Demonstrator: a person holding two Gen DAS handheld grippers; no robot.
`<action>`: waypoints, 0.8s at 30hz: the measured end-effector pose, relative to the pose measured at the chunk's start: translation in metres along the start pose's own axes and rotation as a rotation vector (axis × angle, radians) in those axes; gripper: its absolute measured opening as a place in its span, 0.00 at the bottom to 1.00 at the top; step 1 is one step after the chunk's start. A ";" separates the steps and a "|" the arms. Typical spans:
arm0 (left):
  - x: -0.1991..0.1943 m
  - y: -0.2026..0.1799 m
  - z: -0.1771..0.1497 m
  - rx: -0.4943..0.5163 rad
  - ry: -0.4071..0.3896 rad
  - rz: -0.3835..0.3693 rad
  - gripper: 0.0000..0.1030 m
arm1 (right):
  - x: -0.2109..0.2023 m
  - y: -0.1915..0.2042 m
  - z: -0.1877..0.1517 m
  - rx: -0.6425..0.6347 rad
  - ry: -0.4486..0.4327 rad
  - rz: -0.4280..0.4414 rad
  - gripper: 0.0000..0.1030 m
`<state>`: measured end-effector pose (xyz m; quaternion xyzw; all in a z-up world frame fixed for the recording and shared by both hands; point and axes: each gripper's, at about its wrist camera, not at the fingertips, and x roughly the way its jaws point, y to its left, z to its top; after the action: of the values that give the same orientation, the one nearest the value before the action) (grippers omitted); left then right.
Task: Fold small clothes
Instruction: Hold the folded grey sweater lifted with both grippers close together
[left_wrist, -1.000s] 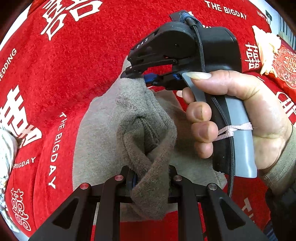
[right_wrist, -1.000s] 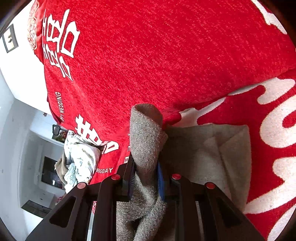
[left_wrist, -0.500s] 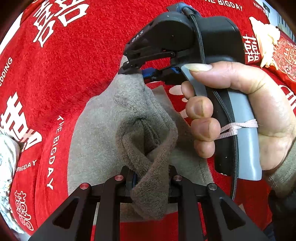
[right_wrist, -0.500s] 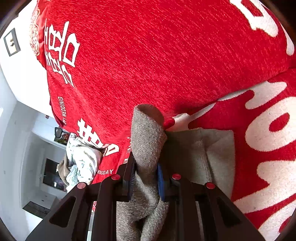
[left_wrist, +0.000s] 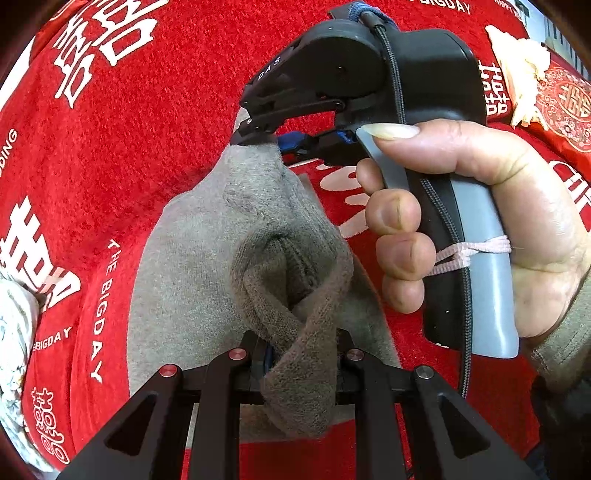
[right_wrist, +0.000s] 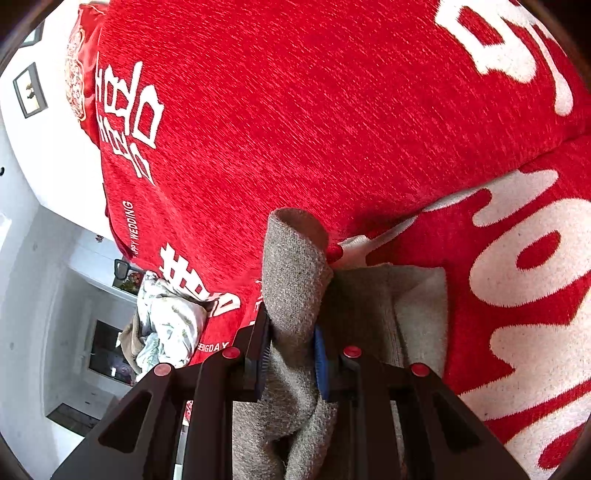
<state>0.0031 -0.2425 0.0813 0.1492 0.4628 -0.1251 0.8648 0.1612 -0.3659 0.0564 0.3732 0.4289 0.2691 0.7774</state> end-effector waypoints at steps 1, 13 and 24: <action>0.000 0.000 0.001 0.000 -0.002 -0.002 0.19 | -0.001 0.000 0.001 -0.002 -0.003 0.001 0.22; 0.022 -0.005 -0.004 0.016 0.037 -0.013 0.19 | 0.005 -0.033 -0.006 0.066 0.009 -0.028 0.22; 0.032 -0.008 -0.005 0.022 0.038 -0.009 0.19 | 0.017 -0.046 -0.009 0.070 0.025 -0.080 0.22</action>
<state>0.0132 -0.2503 0.0508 0.1591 0.4783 -0.1315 0.8536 0.1661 -0.3764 0.0083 0.3793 0.4621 0.2274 0.7687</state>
